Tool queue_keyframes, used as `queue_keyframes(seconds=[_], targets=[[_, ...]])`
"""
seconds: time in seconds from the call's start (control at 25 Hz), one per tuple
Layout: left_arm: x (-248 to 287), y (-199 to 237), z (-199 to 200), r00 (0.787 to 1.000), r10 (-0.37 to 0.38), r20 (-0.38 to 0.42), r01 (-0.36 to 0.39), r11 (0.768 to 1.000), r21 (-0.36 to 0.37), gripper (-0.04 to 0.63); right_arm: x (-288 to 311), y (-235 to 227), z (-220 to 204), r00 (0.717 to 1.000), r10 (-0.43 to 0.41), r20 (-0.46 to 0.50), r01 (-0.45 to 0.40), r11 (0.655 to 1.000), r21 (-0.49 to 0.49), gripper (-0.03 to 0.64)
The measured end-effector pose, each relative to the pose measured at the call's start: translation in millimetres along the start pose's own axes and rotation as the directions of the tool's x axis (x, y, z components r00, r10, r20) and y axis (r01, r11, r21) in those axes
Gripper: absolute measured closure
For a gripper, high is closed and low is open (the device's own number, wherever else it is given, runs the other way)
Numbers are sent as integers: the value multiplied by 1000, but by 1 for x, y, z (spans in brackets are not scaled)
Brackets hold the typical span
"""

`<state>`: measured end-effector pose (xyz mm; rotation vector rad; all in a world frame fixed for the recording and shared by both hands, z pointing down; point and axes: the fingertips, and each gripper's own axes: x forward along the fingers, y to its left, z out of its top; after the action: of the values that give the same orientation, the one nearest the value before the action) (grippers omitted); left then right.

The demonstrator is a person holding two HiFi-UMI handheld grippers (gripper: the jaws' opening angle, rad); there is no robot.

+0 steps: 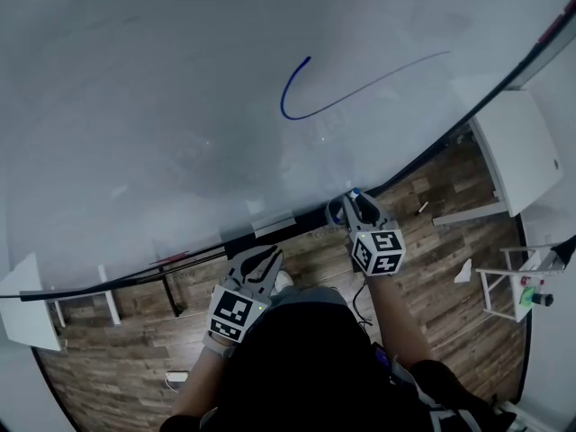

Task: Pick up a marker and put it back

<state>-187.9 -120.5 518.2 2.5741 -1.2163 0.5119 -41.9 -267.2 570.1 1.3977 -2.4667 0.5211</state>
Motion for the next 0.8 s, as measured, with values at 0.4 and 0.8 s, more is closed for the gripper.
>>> queue_keyframes(seconds=[0.4,0.8], targets=[[14,-4,8,998,-65,13,65,998,26,546,-18,-3,18,997,-25,70,22,999,37,531],[28,-24,24,995,-93,38,92,995,23,546,-73,-13,77,972,-20,235,-10,992,125,529]])
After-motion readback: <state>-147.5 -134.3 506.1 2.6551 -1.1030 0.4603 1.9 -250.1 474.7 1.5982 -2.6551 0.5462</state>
